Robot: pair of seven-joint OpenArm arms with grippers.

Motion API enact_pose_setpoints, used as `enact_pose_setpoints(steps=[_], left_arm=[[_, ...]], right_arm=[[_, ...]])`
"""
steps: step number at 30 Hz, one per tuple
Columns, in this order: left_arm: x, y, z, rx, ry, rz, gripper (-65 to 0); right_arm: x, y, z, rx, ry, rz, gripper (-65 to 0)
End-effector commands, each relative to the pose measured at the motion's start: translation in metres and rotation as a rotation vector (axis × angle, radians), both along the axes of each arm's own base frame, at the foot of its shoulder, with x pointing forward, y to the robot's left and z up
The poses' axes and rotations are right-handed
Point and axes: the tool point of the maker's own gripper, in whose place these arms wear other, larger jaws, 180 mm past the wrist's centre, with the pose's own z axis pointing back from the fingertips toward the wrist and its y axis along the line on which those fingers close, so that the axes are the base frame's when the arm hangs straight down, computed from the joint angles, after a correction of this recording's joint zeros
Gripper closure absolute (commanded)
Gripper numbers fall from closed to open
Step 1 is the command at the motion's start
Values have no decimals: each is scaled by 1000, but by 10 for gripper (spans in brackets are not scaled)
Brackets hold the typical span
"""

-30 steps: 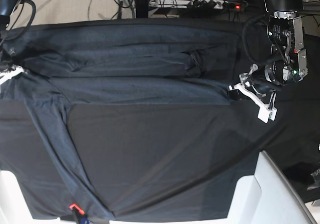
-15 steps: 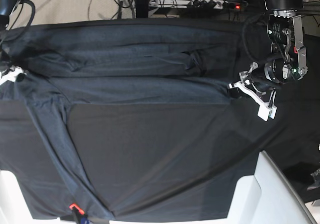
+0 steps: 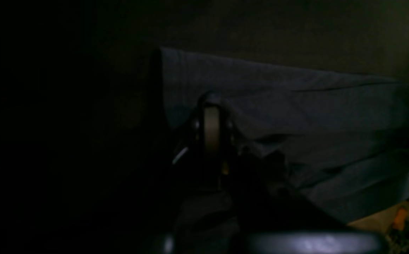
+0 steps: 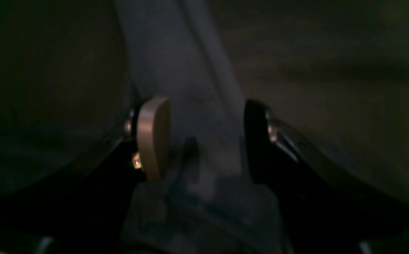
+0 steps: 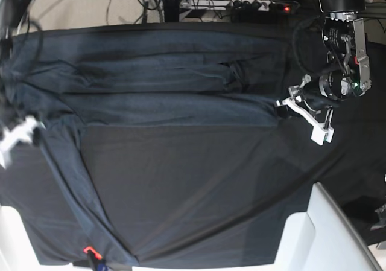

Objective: Fold the T-shirt properly
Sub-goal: 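Lower the right gripper onto the shirt's side edge and grasp it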

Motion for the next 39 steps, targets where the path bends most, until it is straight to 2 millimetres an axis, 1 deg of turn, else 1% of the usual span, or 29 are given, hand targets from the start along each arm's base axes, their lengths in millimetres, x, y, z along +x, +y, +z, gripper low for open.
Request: enact_pose_setpoints(steps=[1,3,6,8,11,18,22,25,34,39], left_arm=[[10,2,13,1,-50,-5,0],[10,1,12,-2,-48,-4,0],[9,0,12,-4,-47,-4,0],[9,0,11,-5,-44,-3,0],[9,0,10,-5,-44,-2,0],[8,-1,8,-6,-36,-6,0],[4,-18,2,-6,-16,-64,0],[4,-22,1,-12,-14,-69,0],[5,-17,3,-4,-18,-63,0],[4,-20,1,-7,-13,-71,0]], right_arm=[[19,-13,11,-2,-39,-17,-318],[35,-20,2,31,-30,-40,-318],[49,-25,-16,63,-6,-56,-318],[53,-23,-26,65,13,-45,-318],[52,-17,-42,66,41,-33,-318],[55,-11,-43,64,27,-19,-318],[56,-11,-42,63,20,-20,-317],[57,-12,-41,61,17,-22,-317],[61,-16,-37,57,-17,-31,-318],[61,-16,-37,57,-19,-32,-317]])
